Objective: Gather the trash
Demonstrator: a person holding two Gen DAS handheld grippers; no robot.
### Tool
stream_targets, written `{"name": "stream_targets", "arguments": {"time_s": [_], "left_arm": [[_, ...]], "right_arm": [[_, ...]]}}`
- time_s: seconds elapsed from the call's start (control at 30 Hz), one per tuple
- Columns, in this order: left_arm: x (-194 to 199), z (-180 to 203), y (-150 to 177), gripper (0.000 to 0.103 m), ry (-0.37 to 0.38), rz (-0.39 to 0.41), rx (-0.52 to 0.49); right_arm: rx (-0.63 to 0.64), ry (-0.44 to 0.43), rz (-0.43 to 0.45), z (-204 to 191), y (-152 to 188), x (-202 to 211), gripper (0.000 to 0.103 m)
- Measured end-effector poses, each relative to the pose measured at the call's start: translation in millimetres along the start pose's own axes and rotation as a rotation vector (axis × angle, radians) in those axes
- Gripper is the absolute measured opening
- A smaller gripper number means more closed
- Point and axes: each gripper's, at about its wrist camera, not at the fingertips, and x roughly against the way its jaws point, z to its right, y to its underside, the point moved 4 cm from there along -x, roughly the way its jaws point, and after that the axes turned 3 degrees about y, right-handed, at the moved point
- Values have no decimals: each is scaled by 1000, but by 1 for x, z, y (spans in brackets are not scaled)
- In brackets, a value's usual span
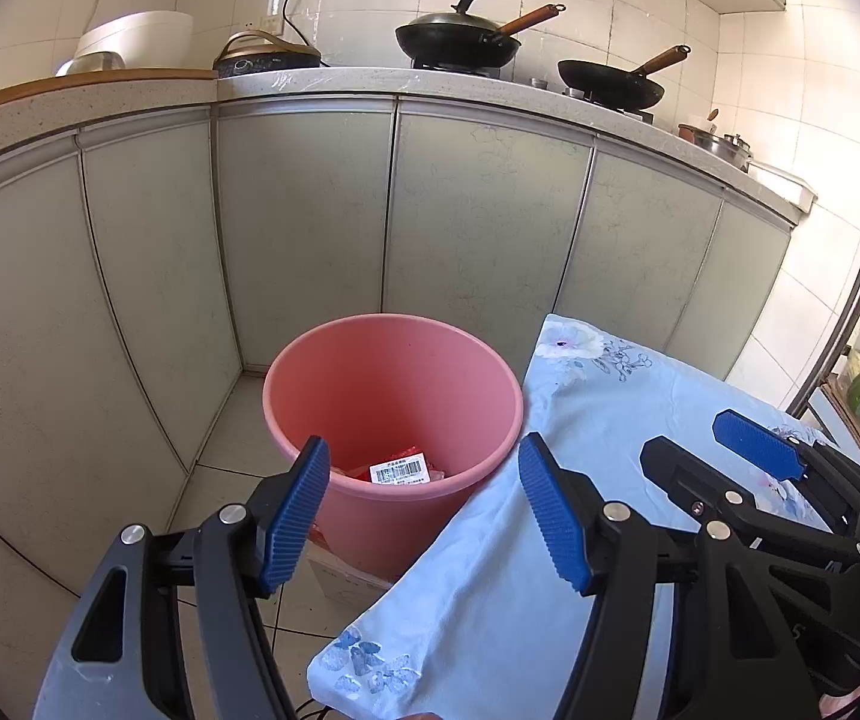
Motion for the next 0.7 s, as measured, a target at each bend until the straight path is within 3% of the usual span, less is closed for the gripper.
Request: {"name": "stream_targets", "arguments": {"time_s": [0.7], "left_arm": [[-2, 0, 3, 64, 5, -6, -2]], "right_arm": [[3, 2, 0, 0, 1, 1, 64]]}}
